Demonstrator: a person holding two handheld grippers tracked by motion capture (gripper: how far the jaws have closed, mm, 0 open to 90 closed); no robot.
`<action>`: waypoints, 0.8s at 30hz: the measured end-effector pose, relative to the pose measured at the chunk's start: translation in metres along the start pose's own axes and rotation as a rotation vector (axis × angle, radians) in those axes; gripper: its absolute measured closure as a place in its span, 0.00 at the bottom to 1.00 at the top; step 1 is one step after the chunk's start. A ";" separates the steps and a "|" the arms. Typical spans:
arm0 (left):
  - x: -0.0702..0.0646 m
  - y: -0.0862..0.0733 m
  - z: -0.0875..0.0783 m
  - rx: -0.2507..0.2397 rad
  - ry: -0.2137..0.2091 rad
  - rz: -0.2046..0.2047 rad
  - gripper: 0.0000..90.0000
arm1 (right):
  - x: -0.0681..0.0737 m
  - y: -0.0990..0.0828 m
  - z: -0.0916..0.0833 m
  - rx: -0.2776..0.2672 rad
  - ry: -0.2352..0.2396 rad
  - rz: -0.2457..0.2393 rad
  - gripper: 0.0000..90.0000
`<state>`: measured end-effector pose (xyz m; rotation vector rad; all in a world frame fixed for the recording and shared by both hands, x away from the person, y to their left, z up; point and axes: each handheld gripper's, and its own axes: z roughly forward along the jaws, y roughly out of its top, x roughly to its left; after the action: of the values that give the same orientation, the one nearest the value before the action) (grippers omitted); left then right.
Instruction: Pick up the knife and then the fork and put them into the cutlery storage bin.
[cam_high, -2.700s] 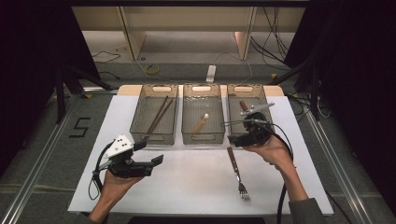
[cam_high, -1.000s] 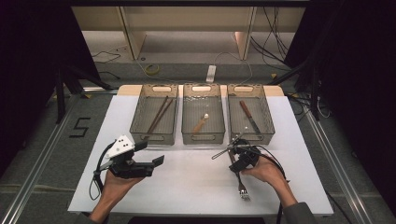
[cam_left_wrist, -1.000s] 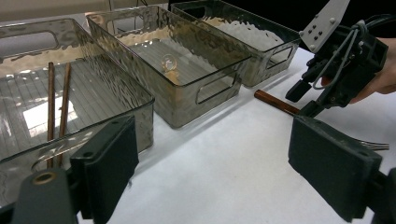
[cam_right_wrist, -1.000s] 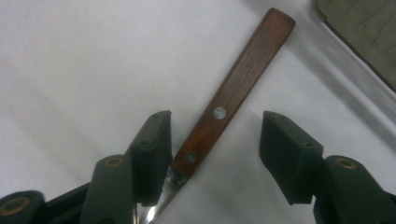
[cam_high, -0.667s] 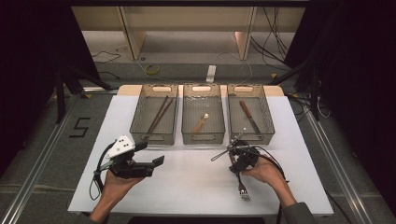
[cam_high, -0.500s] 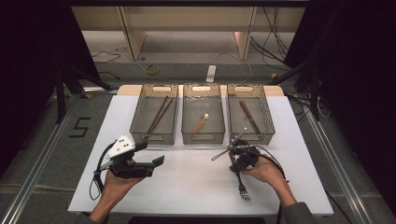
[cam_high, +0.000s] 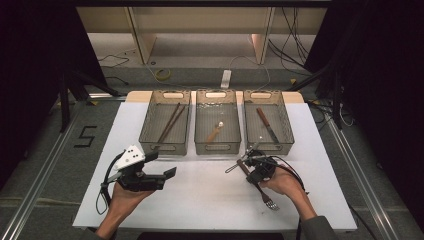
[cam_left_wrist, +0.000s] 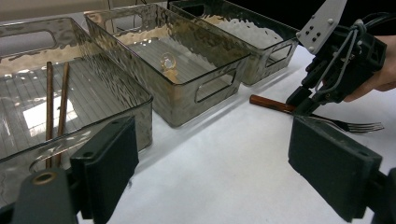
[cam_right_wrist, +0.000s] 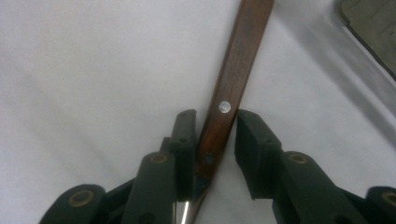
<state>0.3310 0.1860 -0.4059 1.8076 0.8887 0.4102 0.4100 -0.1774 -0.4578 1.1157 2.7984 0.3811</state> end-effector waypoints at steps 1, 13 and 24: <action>0.000 0.000 0.000 0.000 0.000 -0.001 0.17 | 0.000 0.000 0.000 0.002 0.000 0.000 0.79; 0.000 0.000 0.000 0.001 0.000 0.004 0.17 | 0.000 0.002 0.000 0.008 0.001 -0.010 0.85; 0.000 0.000 0.000 -0.001 0.000 0.000 0.17 | 0.000 0.001 -0.001 0.007 0.001 -0.024 0.86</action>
<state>0.3309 0.1859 -0.4058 1.8068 0.8883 0.4112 0.4104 -0.1764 -0.4563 1.0823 2.8131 0.3693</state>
